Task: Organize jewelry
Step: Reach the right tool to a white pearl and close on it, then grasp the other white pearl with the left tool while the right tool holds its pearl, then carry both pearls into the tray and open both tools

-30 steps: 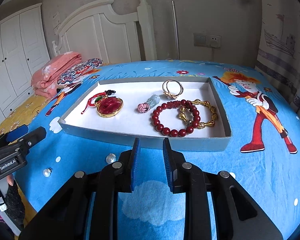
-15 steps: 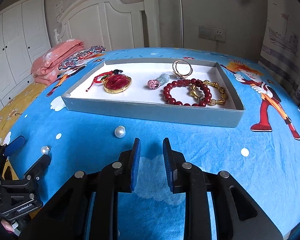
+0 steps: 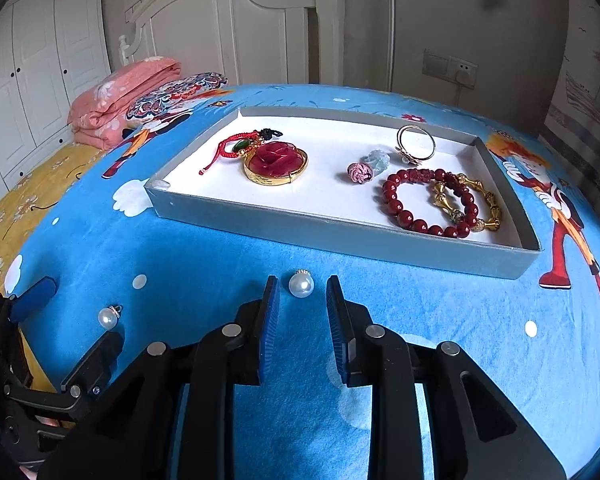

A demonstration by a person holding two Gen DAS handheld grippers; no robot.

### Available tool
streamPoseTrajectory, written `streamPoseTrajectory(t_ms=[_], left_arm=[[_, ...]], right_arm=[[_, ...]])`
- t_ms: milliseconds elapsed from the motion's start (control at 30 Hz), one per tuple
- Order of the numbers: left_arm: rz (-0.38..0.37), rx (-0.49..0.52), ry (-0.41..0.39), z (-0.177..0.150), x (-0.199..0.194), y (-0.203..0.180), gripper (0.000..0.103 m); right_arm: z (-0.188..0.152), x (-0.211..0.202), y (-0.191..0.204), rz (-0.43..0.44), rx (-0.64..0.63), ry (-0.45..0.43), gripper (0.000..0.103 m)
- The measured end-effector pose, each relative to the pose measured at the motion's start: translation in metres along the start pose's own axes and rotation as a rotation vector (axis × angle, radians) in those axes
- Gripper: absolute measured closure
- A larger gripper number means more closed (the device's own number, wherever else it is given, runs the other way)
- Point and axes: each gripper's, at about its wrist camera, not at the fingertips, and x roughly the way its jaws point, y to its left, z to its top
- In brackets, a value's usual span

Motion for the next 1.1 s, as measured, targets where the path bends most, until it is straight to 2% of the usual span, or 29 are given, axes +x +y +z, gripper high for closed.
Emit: streamPoseTrajectory(t_ms=[33,200,267,333,467,600,667,733,867,933,1100], left_arm=[[0.001,0.0,-0.001,0.0,0.0,0.0,0.004],[0.0,0.002,0.001,0.0,-0.001,0.0,0.004],[-0.009,-0.003,0.007,0.0,-0.001,0.001,0.005],[-0.014,-0.005,0.011,0.001,-0.001,0.001,0.006],[-0.032,0.005,0.01,0.002,-0.001,-0.003,0.014],[-0.037,0.026,-0.003,0.003,-0.003,-0.013,0.027],[-0.059,0.033,-0.008,0.003,-0.005,-0.017,0.039],[-0.083,0.049,-0.014,0.003,-0.006,-0.024,0.058],[-0.08,0.082,-0.03,0.002,-0.005,-0.035,0.068],[-0.112,0.081,-0.028,0.003,-0.005,-0.036,0.09],[-0.075,0.114,-0.042,0.0,-0.007,-0.044,0.09]], right_arm=[[0.001,0.003,0.001,-0.005,-0.003,0.012,0.067],[0.007,0.01,0.005,-0.018,-0.016,0.039,0.067],[0.007,0.011,0.004,-0.015,-0.015,0.038,0.071],[0.006,0.01,0.003,-0.02,-0.012,0.031,0.088],[0.002,0.006,0.0,-0.007,-0.007,0.016,0.088],[-0.002,0.002,-0.003,0.006,0.0,0.006,0.089],[-0.004,0.0,-0.006,0.013,0.01,0.002,0.089],[-0.006,-0.002,-0.009,0.018,0.016,-0.002,0.089],[-0.01,-0.004,-0.009,0.019,0.01,-0.015,0.088],[-0.012,-0.006,-0.009,0.018,0.005,-0.021,0.088],[-0.018,-0.01,-0.01,0.015,0.006,-0.044,0.088]])
